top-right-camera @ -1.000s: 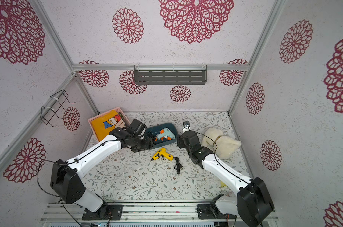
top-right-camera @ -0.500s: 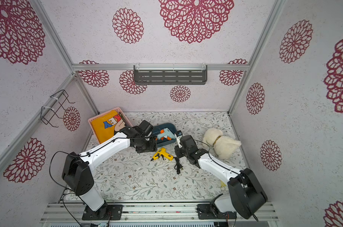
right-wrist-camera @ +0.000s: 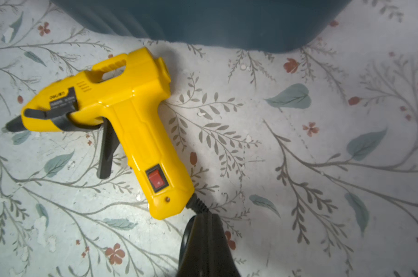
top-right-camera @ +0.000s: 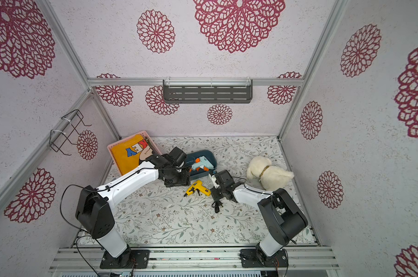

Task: Put the hot melt glue gun into the storage box
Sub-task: Adjust the hot melt adhesive gun at the center of the board.

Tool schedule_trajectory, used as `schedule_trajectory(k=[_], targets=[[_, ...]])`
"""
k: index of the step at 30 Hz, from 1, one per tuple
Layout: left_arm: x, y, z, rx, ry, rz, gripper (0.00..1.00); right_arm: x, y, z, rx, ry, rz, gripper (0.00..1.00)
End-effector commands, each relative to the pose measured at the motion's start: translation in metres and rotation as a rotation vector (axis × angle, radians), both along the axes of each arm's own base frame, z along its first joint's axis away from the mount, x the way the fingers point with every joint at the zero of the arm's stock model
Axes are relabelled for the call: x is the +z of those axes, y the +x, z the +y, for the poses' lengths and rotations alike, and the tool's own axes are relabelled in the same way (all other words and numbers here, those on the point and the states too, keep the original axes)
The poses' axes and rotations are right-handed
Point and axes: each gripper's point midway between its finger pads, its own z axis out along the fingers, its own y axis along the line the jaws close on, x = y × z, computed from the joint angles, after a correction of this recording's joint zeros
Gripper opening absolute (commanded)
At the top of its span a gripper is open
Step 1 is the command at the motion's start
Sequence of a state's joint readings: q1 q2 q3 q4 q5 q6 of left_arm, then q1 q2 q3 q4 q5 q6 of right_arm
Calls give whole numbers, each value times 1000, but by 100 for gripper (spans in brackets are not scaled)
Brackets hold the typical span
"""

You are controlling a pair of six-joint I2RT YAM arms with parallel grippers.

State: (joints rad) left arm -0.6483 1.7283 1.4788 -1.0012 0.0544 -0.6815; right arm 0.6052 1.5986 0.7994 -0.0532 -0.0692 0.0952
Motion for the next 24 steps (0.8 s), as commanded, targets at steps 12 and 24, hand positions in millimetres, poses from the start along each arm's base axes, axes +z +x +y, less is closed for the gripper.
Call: schedule_trajectory(k=[12,24], targets=[[14,5,6,-7,22,-38,72,-4,-55,33,255,-17,91,0],[19,6,21,14,43,-39,72,54,-65,51,327,32,0,39]])
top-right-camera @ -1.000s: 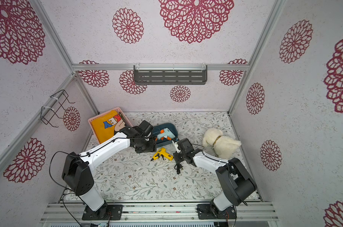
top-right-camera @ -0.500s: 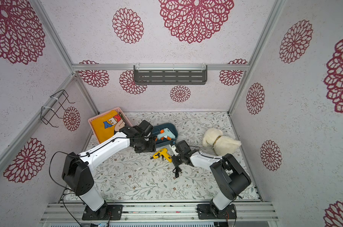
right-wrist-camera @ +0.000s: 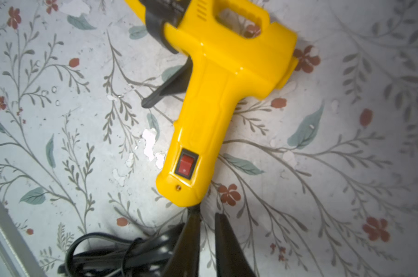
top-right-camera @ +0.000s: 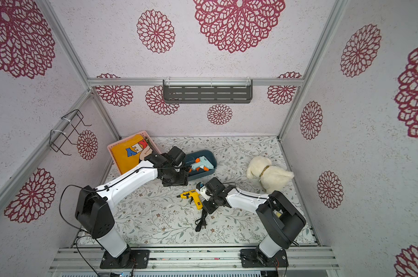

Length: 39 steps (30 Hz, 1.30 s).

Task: Put the hot melt glue gun into the storage box
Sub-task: Adjust the hot melt adhesive gun at the center of the board, then pick up the hot melt adhesive gun from the center of the board.

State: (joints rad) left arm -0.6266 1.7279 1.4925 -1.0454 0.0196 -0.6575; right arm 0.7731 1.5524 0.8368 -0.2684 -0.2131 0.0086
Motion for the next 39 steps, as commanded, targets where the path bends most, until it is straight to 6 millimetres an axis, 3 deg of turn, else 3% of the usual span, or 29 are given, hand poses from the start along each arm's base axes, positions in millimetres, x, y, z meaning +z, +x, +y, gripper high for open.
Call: schedule_trajectory(k=[1,4,6,10,18,25,32,39], targets=[[18,3,6,5,-6,-41,72,69,25,7,12,98,-228,44],[21,3,12,18,0,-50,72,117,41,10,90,166,-501,54],[22,4,17,29,4,-57,72,126,44,14,153,160,-572,58],[25,5,27,54,11,-63,72,99,46,28,271,103,-492,58],[26,-3,53,114,24,-65,73,81,47,62,625,56,-580,59],[27,-13,69,150,21,-63,73,70,21,98,846,129,-554,59],[23,-17,79,174,-5,-62,73,49,12,116,892,108,-534,59],[18,-18,85,179,-30,-57,73,35,42,122,835,1,-577,59]])
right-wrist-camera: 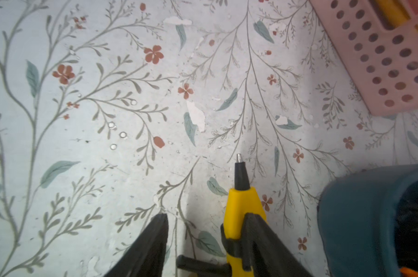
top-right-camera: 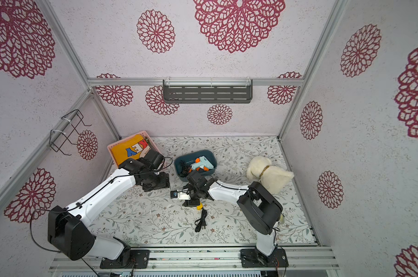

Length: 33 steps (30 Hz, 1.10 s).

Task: Put the hot melt glue gun into the storage box
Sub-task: Pick up the hot melt adhesive gun from the center of the board.

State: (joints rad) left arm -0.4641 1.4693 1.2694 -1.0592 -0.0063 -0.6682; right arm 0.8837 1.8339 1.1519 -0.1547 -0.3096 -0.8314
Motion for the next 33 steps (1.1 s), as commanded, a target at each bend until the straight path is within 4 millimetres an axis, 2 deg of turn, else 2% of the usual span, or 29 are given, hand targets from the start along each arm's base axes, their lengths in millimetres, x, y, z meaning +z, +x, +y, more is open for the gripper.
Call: schedule_trajectory(k=[1,6,17,21,25,28,31,33], targets=[[5,4,1,-2,-36,-27,73,14,21,8,-24,9,-84,59],[2,7,6,7,-52,-32,73,12,30,11,-47,0,-100,60],[0,3,12,21,-69,-29,73,-25,24,-2,-84,-72,-27,60],[-1,2,13,25,-72,-28,73,-34,31,-4,-127,-84,-20,59],[-1,4,9,29,-90,-29,73,-40,38,-8,-181,-80,2,47],[0,7,8,29,-94,-31,73,-40,40,-9,-202,-73,4,22],[3,9,9,25,-88,-40,73,-29,45,-6,-217,-49,-11,1],[6,10,10,24,-80,-44,73,-5,50,0,-238,9,-26,0]])
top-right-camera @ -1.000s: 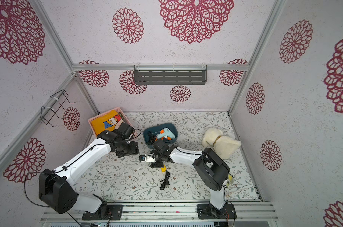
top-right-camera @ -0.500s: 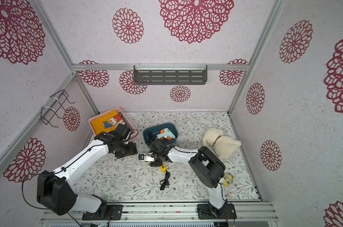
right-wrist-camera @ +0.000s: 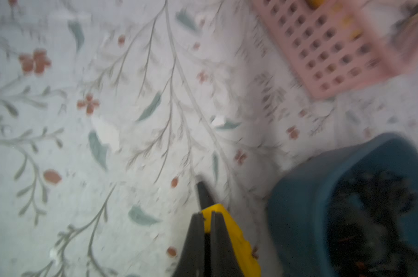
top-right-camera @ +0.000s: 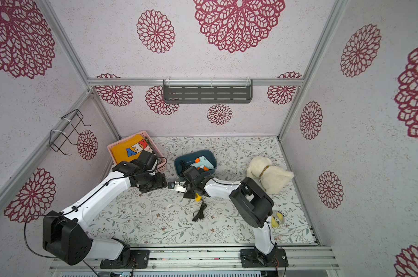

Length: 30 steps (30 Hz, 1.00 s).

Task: Put the hot melt glue gun into the storage box
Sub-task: Pick up the hot melt adhesive gun from the center of the board.

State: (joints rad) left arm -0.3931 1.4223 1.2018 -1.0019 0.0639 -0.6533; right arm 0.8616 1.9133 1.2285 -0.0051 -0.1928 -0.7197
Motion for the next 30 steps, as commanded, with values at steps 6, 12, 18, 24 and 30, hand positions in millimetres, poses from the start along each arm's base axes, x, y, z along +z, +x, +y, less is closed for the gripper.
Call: schedule_trajectory(k=[6,12,18,24,30], targets=[[25,12,9,48,-30,-89,73,80,9,-11,-127,214,32,0],[24,14,9,73,-53,-88,73,75,-13,-23,-119,224,96,0],[35,20,5,73,-82,-120,73,130,-24,-36,-122,451,160,0],[69,45,-15,65,-291,-240,74,208,-14,-80,-148,883,345,0],[106,74,-46,75,-663,-377,74,273,-5,-133,-118,1312,475,0]])
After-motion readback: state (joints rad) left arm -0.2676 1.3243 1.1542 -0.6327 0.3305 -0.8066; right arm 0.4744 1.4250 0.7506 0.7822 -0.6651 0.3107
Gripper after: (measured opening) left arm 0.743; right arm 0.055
